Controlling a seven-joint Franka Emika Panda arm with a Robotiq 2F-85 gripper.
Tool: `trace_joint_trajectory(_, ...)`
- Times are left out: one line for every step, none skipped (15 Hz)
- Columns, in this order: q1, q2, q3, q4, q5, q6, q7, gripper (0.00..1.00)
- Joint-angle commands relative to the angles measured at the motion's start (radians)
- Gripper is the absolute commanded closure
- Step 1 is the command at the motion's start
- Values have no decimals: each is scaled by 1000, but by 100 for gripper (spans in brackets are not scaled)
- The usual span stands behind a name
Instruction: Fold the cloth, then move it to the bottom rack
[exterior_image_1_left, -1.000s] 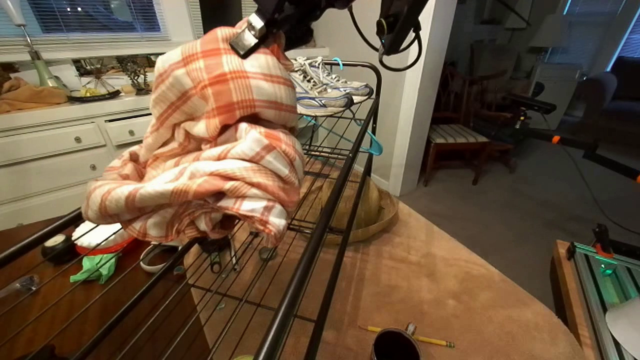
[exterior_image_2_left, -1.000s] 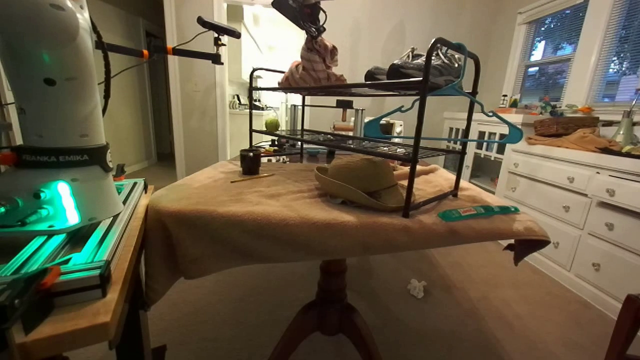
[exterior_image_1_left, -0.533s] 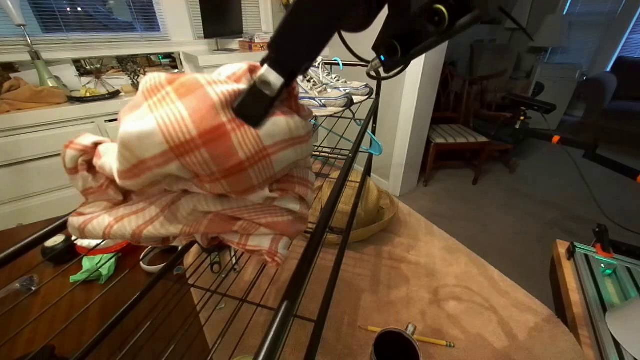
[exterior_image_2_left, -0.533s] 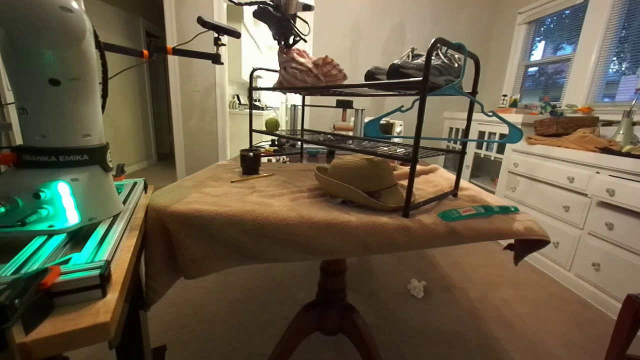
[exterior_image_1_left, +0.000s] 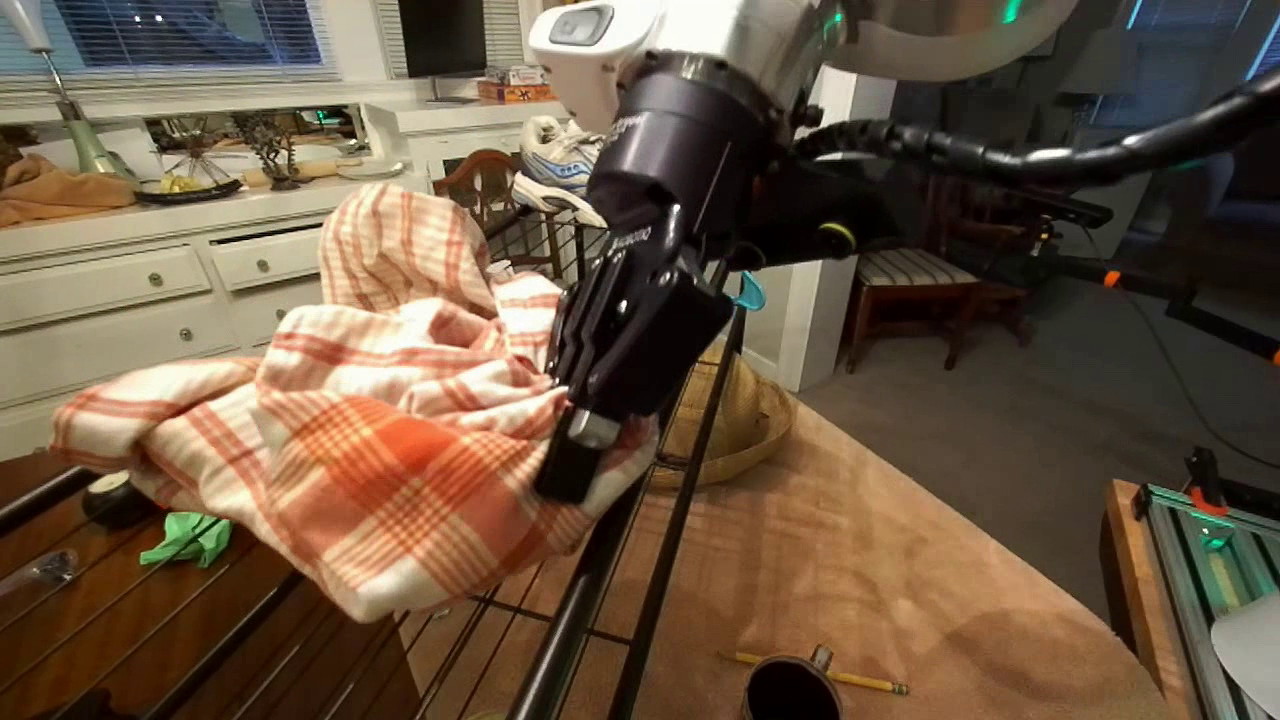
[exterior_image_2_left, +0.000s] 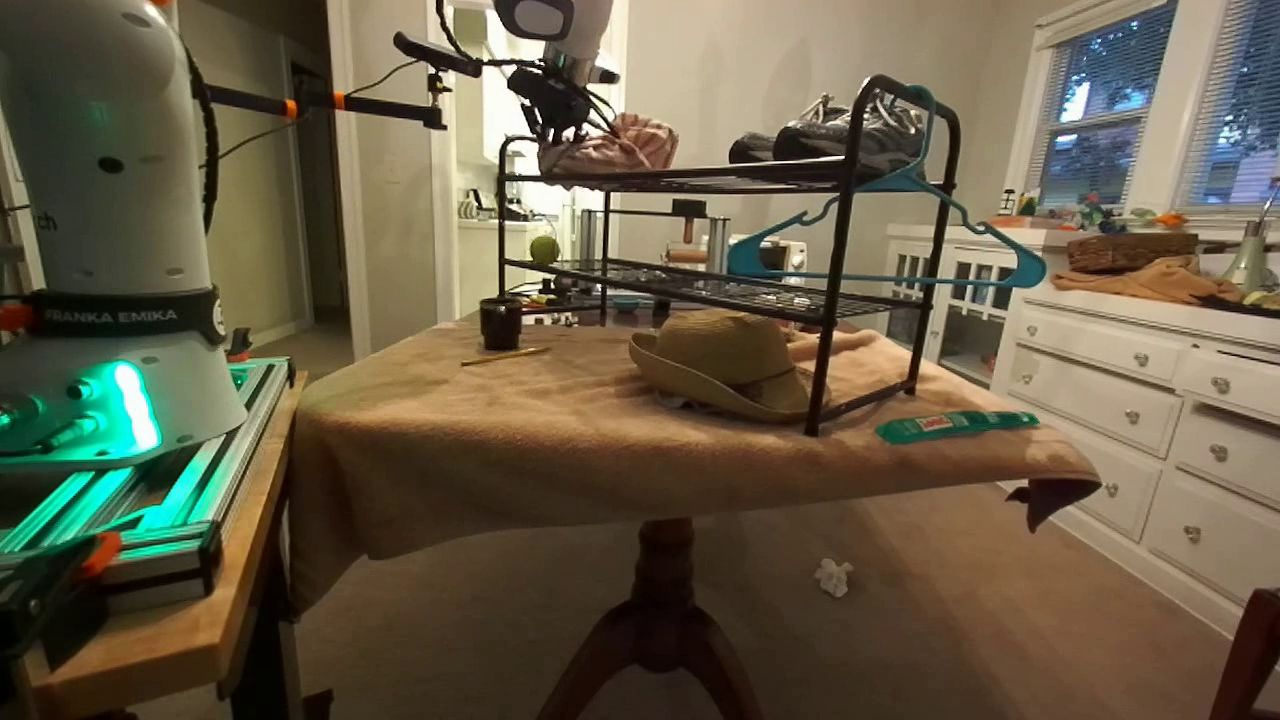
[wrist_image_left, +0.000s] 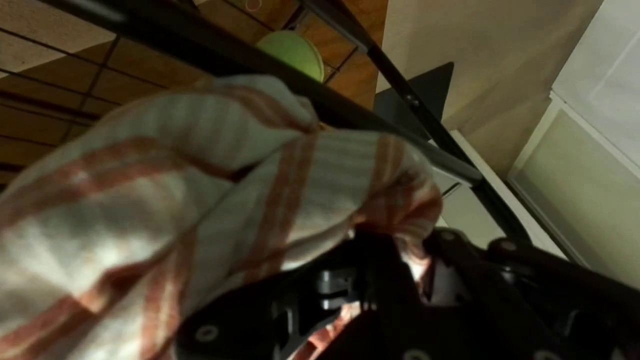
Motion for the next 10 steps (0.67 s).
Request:
trace_joint_trajectory(2, 73, 14, 19, -23, 64, -31, 97)
trace_joint_trajectory(1, 80, 16, 26, -18, 75, -38, 97)
trace_joint_trajectory(0, 84, 18, 30, -14, 82, -37, 97)
trace_joint_trajectory(-1, 86, 18, 32, -14, 84, -37, 97)
trace_joint_trajectory(-2, 87, 18, 32, -17, 88, -34, 97)
trace_joint_trajectory(-3, 86, 18, 32, -18, 91, -29, 97)
trace_joint_trajectory(-3, 81, 17, 34, -17, 95, -15, 63)
trace_joint_trajectory(-5, 75, 17, 37, -8, 98, -16, 61)
trace_joint_trajectory(-7, 61, 16, 44, 19, 92, -4, 56)
trace_joint_trajectory(-10, 49, 16, 51, 53, 83, 7, 49)
